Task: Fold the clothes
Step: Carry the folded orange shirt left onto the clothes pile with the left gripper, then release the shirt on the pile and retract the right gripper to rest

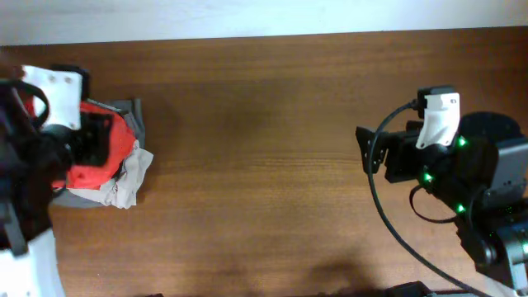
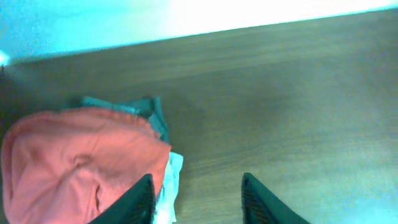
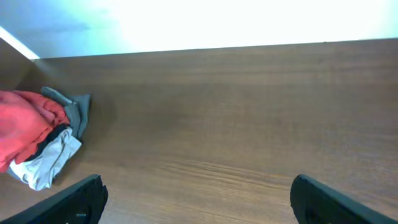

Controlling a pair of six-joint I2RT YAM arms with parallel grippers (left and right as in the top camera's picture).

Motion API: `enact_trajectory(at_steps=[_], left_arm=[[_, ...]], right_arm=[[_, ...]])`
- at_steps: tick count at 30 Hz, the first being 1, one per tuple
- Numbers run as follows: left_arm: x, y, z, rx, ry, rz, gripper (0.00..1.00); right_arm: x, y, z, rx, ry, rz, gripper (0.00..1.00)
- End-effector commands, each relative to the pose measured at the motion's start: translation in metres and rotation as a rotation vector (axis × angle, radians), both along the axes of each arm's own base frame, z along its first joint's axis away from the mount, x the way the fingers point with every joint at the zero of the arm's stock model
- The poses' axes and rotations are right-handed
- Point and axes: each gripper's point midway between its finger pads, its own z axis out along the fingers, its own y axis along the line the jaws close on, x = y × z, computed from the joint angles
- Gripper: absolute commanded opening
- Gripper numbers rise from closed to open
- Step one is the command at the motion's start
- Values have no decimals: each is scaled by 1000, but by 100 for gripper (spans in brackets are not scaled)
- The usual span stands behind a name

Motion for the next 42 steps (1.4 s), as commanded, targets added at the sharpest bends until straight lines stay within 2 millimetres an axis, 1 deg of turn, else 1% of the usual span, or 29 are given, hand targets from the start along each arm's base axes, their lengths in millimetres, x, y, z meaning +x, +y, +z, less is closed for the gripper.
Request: enact_trajectory(at_steps=[1,4,8,23,25,28,29,31,32,33,35,38,39,42], left_arm=[[-8,-13,7,40,-30,-73,99],[-18,-14,5,36,-12,-74,99],[-29,-16,-5,25,43,-75,99],[-30,-16,-6,23,52,-75,99],[-30,-16,-6,23,52,-75,99],[-30,-16,-6,23,52,-75,99],[-30,-16,-6,23,52,-75,99],[-30,-16,-6,23,52,-75,99],[-30,-16,-6,23,52,-75,99],[-30,-16,-6,23,52,-75,99],[-30,-16,-6,23,52,-75,99],[-30,-16,-6,23,52,-75,99],[-30,-16,-6,23,52,-75,99],[-30,-16,-6,23,52,-75,99]], right_arm=[[-5,-3,12,-6,-41,-7,99],[-7,-4,12,-6,-40,-7,99],[-9,-4,7,-10,-18,-7,99],[-10,-4,6,-9,-14,-6,99],[-14,1,3,7,10,18,99],[-29,16,-8,65,89,97,99],[-34,17,-12,68,115,108,99],[-41,9,-24,31,167,79,99],[-42,7,-25,22,165,66,99],[-41,4,-24,13,160,55,99],[-40,5,-17,-12,110,80,99],[-42,5,3,-97,-28,155,99],[-46,5,8,-117,-59,167,99],[-65,1,24,-164,-158,191,99]])
